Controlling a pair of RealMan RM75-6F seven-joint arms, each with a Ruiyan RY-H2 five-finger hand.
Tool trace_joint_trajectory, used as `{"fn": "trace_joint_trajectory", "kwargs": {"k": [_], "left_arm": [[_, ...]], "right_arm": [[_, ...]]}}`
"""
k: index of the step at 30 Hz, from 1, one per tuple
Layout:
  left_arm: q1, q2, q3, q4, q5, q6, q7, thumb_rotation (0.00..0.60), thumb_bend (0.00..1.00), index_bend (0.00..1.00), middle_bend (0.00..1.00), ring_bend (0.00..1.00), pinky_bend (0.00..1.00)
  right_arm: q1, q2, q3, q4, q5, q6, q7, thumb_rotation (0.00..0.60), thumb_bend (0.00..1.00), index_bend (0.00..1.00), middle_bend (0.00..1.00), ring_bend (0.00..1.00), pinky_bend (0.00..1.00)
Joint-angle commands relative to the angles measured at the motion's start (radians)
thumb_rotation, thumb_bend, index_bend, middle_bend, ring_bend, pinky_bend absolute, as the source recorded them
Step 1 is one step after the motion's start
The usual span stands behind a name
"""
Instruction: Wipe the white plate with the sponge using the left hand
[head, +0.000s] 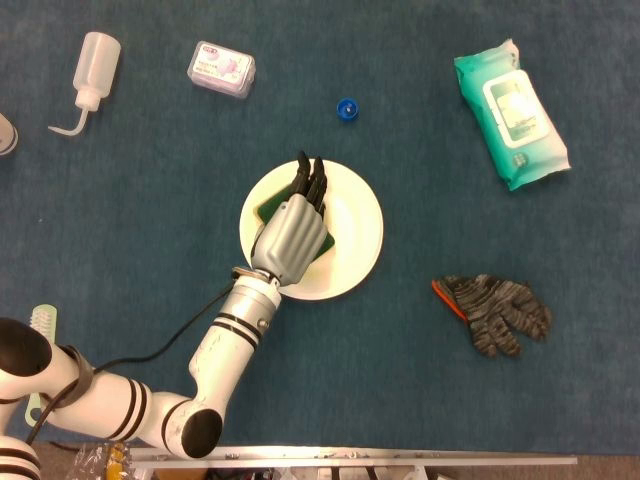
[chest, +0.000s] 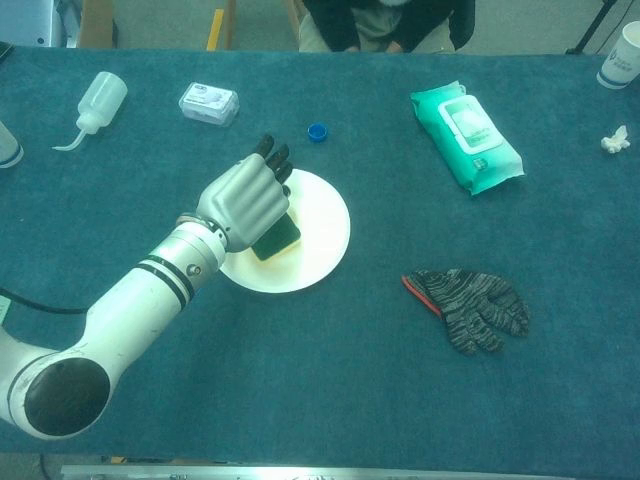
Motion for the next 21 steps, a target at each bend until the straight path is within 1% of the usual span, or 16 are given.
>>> {"fn": "trace_joint_trajectory", "kwargs": {"k": [1, 6, 16, 21], "left_arm": [[0.003, -0.007, 0.006, 0.009, 0.004, -0.007, -0.004, 0.6, 0.28, 0.41, 0.12, 0.01, 0.05], [0.0, -0.013, 0.003, 0.038, 0.021, -0.025, -0.021, 0.6, 0.28, 0.41, 0.12, 0.01, 0.05], [-0.002, -0.014, -0.021, 0.131, 0.016, -0.062, -0.05, 0.6, 0.28, 0.41, 0.12, 0.01, 0.05], [0.004, -0.011, -0.023, 0.172, 0.015, -0.073, -0.064, 0.6, 0.28, 0.42, 0.12, 0.01, 0.05]], "right_arm": [[-0.001, 0.001, 0.0, 0.0, 0.002, 0.0, 0.0, 0.6, 0.39, 0.39, 0.39, 0.24, 0.45], [-0.003, 0.002, 0.001, 0.001, 0.006, 0.0, -0.001, 0.6, 0.39, 0.39, 0.39, 0.24, 0.45], [-0.002, 0.004, 0.003, -0.005, 0.009, -0.002, -0.01, 0.6, 0.39, 0.39, 0.39, 0.24, 0.45], [-0.001, 0.004, 0.004, -0.01, 0.008, -0.001, -0.017, 0.6, 0.39, 0.39, 0.39, 0.24, 0.45]]}}
